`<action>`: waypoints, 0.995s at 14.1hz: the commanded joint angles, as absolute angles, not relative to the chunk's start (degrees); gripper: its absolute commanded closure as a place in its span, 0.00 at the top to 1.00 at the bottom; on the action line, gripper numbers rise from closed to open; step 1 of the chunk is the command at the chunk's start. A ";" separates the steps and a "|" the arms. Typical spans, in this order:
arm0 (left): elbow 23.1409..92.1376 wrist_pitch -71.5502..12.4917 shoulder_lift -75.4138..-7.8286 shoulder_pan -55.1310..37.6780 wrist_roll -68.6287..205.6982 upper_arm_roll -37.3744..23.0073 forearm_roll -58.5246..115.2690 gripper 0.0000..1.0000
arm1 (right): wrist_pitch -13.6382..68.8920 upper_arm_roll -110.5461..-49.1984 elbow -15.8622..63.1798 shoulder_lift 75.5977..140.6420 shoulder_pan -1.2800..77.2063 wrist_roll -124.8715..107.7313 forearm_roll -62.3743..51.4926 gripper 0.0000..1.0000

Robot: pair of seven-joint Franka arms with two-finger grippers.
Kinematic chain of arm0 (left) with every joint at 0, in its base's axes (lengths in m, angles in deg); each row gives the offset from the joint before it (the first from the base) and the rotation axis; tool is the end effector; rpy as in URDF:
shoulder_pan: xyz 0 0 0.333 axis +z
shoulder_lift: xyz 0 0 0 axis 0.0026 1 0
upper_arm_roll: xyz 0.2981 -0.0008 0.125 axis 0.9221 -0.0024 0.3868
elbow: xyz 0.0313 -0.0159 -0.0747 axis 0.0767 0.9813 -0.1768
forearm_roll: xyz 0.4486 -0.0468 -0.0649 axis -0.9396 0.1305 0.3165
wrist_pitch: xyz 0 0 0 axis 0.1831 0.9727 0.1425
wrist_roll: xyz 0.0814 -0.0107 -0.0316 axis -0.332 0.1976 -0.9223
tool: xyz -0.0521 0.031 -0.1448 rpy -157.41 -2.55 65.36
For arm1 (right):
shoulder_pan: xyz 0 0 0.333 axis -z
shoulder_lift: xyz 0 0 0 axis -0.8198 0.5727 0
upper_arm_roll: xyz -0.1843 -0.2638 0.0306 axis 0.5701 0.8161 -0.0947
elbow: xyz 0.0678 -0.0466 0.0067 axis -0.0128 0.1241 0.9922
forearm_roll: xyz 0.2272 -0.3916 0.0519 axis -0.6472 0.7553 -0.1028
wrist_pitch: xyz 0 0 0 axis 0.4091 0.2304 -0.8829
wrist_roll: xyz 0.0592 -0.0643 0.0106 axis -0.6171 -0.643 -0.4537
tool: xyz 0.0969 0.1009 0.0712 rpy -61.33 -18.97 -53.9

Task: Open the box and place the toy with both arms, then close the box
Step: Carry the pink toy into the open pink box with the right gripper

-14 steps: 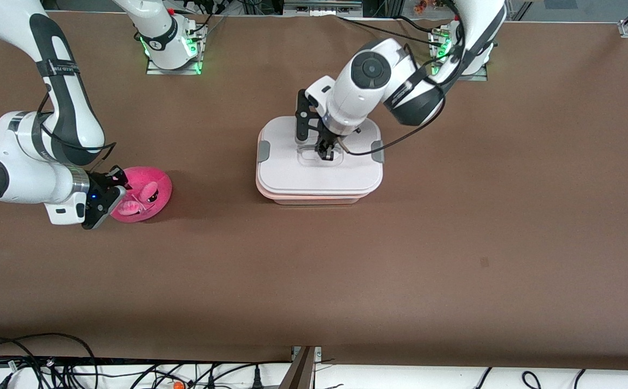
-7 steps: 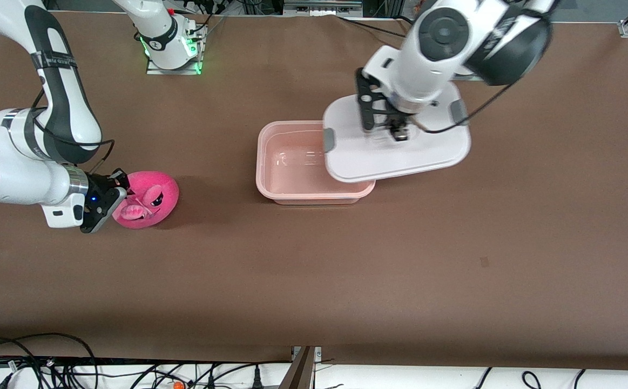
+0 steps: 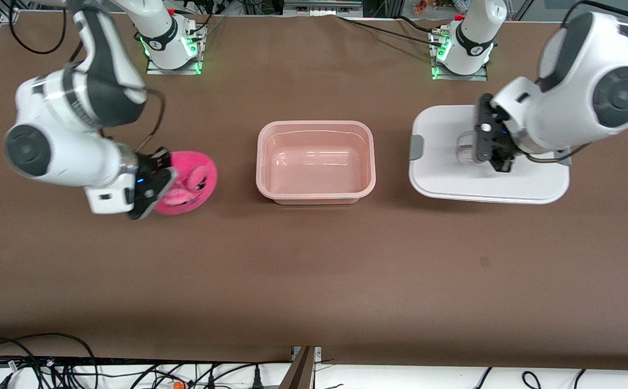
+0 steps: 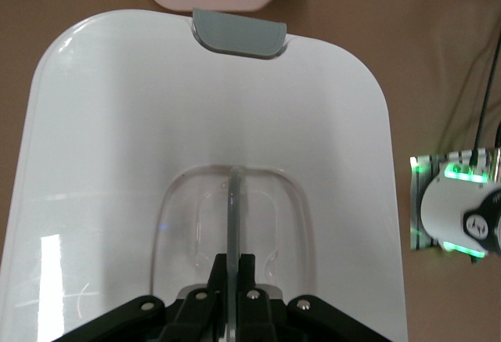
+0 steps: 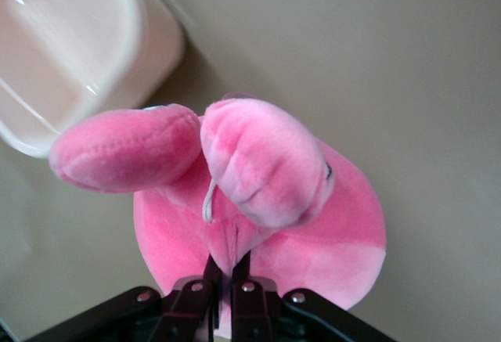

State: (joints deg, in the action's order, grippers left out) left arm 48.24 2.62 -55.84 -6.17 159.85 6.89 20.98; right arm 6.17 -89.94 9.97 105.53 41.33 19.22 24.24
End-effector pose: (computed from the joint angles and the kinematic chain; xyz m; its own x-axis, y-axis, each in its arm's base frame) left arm 0.6282 -0.1183 0.4495 -0.0900 -0.9958 0.0156 -0.9525 0.0907 0.2909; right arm 0.6599 0.2332 0.3913 0.6340 0.7675 -0.0951 0.7337 -0.6358 -0.2398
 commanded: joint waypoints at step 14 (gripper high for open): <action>48.01 6.07 -54.15 -7.32 167.62 11.32 11.64 0.00 | 10.26 -89.19 7.34 110.76 14.64 -10.42 34.57 0.99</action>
